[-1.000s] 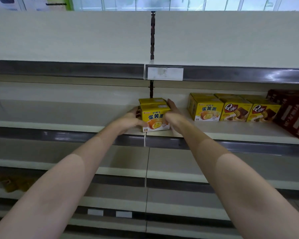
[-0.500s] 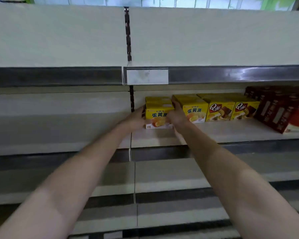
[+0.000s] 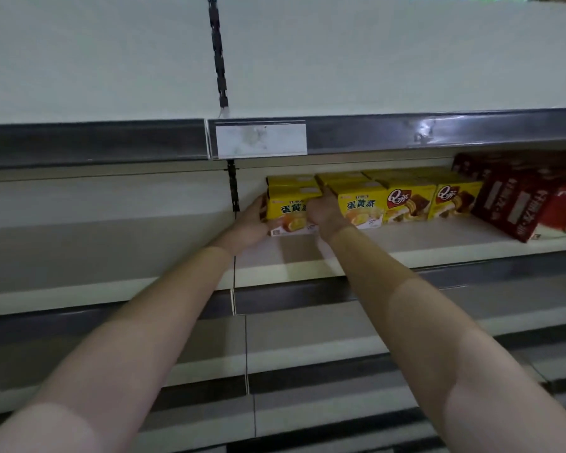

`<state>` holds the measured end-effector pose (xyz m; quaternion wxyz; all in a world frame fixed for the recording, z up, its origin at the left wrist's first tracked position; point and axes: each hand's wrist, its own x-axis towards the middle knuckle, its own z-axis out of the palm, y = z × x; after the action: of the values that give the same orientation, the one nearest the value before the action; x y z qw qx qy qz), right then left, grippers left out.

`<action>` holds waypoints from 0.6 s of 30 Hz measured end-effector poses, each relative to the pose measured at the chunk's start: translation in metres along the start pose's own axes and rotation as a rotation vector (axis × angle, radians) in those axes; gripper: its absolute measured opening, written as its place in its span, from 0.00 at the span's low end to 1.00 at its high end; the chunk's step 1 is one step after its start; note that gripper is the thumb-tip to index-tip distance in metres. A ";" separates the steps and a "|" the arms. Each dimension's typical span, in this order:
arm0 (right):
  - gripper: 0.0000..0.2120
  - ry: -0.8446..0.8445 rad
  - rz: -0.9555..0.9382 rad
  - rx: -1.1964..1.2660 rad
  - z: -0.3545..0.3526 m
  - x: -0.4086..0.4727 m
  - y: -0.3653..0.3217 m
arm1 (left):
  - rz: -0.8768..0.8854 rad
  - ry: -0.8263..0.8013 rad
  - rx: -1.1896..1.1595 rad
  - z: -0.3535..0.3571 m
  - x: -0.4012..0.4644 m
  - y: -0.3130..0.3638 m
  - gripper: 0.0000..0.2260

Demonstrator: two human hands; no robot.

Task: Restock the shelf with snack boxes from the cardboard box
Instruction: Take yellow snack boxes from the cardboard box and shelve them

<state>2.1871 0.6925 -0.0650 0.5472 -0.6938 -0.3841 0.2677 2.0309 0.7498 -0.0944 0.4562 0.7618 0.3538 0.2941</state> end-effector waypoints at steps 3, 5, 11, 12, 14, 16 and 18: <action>0.17 -0.031 0.032 -0.122 0.001 -0.006 -0.005 | -0.005 0.008 -0.018 0.003 -0.002 0.002 0.35; 0.09 -0.037 0.033 -0.314 -0.001 -0.008 -0.001 | -0.010 0.030 -0.033 0.007 -0.006 0.006 0.33; 0.12 0.079 -0.074 -0.392 -0.041 -0.028 0.010 | -0.040 0.080 -0.049 0.026 -0.011 0.019 0.29; 0.11 0.105 -0.059 -0.392 -0.048 -0.027 0.012 | -0.043 0.093 -0.017 0.030 -0.013 0.022 0.27; 0.12 0.139 -0.028 -0.420 -0.064 -0.026 0.016 | -0.054 0.123 0.062 0.038 -0.013 0.030 0.25; 0.14 0.129 -0.023 -0.465 -0.073 -0.024 0.021 | -0.079 0.166 0.126 0.044 -0.011 0.032 0.23; 0.20 0.050 -0.025 -0.478 -0.078 -0.026 0.024 | -0.106 0.236 0.157 0.051 -0.007 0.031 0.21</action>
<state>2.2399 0.6248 -0.0694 0.3801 -0.8052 -0.4314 0.1450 2.0748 0.7085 -0.0879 0.3653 0.7355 0.4665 0.3285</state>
